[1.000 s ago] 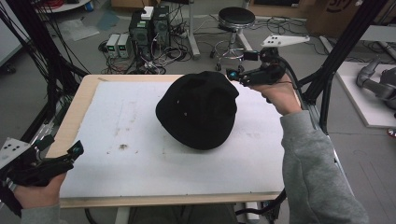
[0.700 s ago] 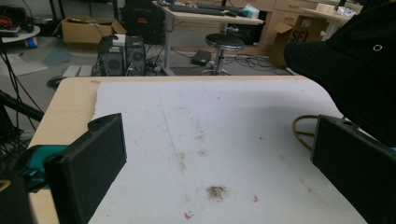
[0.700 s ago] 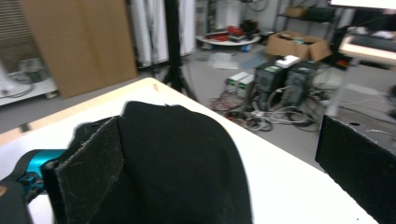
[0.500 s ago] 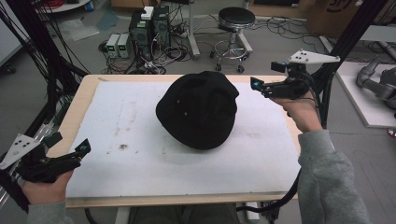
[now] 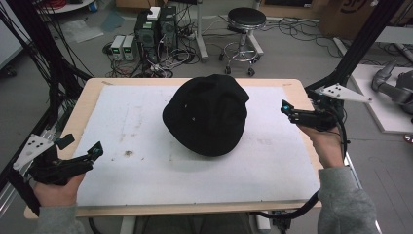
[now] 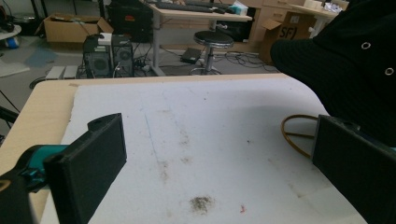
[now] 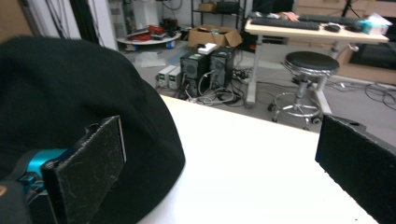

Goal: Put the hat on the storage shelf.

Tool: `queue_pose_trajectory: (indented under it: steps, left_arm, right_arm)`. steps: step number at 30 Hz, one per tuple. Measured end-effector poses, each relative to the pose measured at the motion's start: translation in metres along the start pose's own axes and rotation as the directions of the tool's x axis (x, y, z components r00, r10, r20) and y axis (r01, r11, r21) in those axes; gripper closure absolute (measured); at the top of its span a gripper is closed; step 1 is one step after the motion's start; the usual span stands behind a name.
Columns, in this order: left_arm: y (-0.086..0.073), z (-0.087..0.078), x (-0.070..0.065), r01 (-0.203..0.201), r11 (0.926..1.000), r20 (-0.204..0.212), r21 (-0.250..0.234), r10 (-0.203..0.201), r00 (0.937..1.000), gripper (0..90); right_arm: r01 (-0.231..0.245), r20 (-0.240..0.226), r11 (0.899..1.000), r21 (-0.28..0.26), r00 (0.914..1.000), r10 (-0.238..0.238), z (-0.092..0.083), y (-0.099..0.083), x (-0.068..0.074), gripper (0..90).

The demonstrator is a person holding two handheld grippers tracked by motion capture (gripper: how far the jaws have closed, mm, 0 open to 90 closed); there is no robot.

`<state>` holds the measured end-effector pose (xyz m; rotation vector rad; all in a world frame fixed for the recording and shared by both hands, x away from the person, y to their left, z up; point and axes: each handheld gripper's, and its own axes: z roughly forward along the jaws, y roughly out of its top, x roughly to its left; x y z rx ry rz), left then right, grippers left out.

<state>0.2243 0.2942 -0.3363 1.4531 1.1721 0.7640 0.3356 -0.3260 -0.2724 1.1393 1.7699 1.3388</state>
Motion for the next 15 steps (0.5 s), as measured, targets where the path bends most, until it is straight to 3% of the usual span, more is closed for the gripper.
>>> queue_pose_trajectory:
  steps: [5,10,15]
  left_arm:
    - [0.0,0.003,-0.001,-0.002,1.0,0.004,0.007,0.002,1.0,3.9]
    - [0.001,0.002,0.0,0.002,1.0,-0.004,-0.007,-0.003,1.0,3.9]
    - [0.002,0.002,-0.002,-0.005,0.9999,-0.005,-0.01,0.005,1.0,3.9]
  right_arm:
    - [-0.027,0.031,1.0,0.013,0.9992,0.026,-0.001,-0.013,-0.005,1.1]
    - [-0.047,0.086,0.999,-0.023,0.9951,0.049,-0.012,-0.029,-0.005,1.1]
    - [-0.082,0.091,0.995,-0.057,0.9921,0.087,-0.025,-0.05,-0.005,1.1]
